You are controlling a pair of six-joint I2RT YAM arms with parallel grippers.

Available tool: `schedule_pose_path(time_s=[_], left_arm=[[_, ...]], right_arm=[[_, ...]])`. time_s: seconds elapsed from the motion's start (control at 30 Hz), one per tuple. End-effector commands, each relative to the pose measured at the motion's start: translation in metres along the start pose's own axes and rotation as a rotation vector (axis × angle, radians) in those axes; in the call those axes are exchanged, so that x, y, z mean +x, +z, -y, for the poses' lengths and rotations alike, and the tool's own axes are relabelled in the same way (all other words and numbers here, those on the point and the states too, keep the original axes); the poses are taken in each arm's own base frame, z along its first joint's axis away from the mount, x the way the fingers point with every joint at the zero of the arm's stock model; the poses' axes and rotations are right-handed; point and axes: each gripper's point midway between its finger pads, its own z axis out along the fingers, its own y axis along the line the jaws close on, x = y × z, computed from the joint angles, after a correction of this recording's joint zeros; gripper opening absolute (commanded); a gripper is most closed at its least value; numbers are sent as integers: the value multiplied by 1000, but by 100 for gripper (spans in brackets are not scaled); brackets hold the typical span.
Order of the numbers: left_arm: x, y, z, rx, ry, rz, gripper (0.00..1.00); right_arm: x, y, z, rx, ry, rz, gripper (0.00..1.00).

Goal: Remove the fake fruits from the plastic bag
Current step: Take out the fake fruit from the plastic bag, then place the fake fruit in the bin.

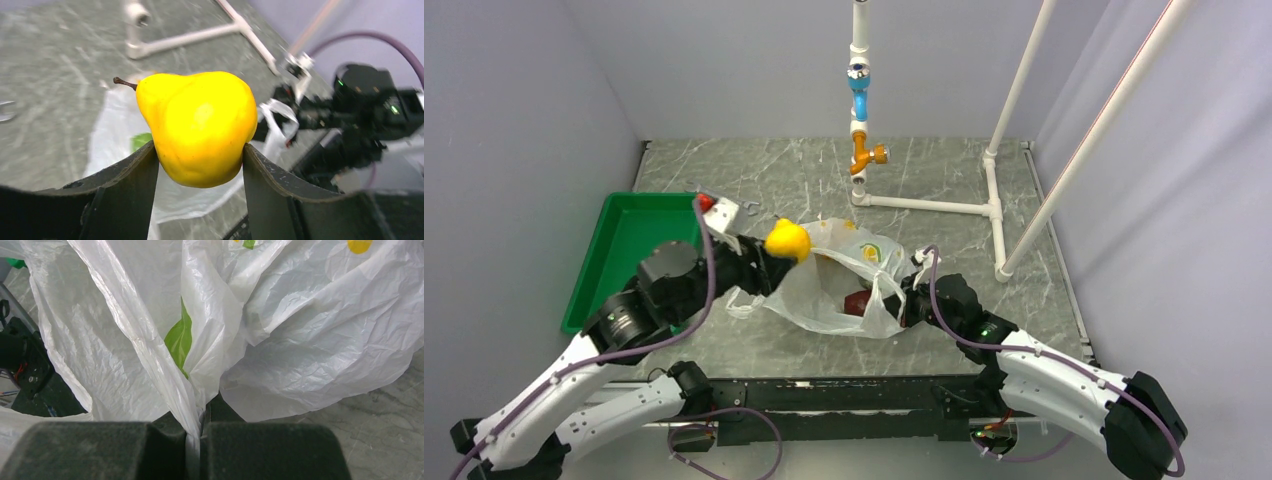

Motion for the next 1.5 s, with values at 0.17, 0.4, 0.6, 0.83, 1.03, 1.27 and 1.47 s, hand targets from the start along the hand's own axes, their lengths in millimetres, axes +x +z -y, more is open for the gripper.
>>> schedule_pose_path(time_s=[0.17,0.4,0.6,0.83,1.03,1.27,1.47], left_arm=[[-54,-50,-79,-397,-35,179,0],[-32,-41,-136,-577,-87,32,0],[-55,-61,-200,-778,-186,110,0],[-25,-99,-296,-1037,-362,173,0],[20,-137,-339,-1308,-348,116,0],[39,-126,-351,-1267,-433,50,2],[56,-110,-364,-1163,-508,-1,16]], right_arm=[[-24,5,-17,-66,2,54,0],[-22,6,-18,-77,12,65,0],[-22,4,-17,-76,13,76,0],[-25,5,-17,-71,5,75,0],[-24,7,-13,-47,2,56,0],[-25,12,-14,-43,10,45,0],[-23,11,-10,-27,10,42,0]])
